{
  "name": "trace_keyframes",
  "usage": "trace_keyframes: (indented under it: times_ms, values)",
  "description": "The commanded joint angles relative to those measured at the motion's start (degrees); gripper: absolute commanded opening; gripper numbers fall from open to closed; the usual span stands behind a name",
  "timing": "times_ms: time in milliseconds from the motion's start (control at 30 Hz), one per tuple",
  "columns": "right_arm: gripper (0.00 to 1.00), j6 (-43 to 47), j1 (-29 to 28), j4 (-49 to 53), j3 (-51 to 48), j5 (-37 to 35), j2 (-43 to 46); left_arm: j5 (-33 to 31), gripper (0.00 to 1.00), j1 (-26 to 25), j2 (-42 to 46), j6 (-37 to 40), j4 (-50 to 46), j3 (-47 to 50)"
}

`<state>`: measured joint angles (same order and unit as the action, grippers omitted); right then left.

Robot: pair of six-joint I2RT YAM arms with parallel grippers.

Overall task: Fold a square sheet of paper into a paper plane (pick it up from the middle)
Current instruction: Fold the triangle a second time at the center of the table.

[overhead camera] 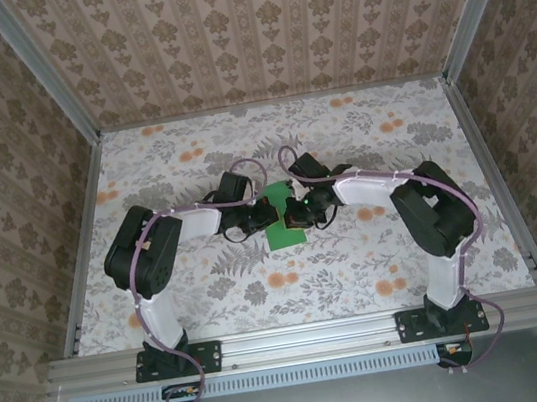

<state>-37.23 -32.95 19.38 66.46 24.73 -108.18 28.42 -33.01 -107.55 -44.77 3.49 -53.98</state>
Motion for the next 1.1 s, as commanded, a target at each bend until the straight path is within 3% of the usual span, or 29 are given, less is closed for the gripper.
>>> trace_keyframes:
  times_ms: [0,200,500,733,800,900,1067]
  values:
    - [0.00,-1.4,-0.2,0.7,0.9,1.1,-2.3,-3.9,0.00,0.7,-3.9,1.8,-9.0,1.1]
    - [0.00,-1.0,0.1,3.8,-1.9,-2.2,-2.3,-3.5,0.00,1.2,-3.1,3.5,-10.9,1.6]
    - [0.00,-2.8,2.5,1.0,-17.6,-3.6,8.2,-1.3,0.00,3.1,-2.4,8.0,-10.7,1.5]
    - [0.04,-3.6,2.9,-3.1,-12.3,-2.8,12.5,2.2,0.00,3.9,-0.3,11.5,-13.8,-5.9]
    - [0.11,-2.9,3.3,-4.5,-10.0,-2.7,12.0,3.0,0.08,4.4,1.3,10.4,-13.8,-7.4]
    - [0.26,-1.1,4.5,-6.3,-6.9,-2.6,9.8,3.4,0.31,5.9,4.3,7.2,-12.2,-7.2]
    - [0.39,1.0,7.3,-11.7,-3.5,5.5,4.4,0.0,0.54,9.8,10.2,4.0,-10.9,-3.1]
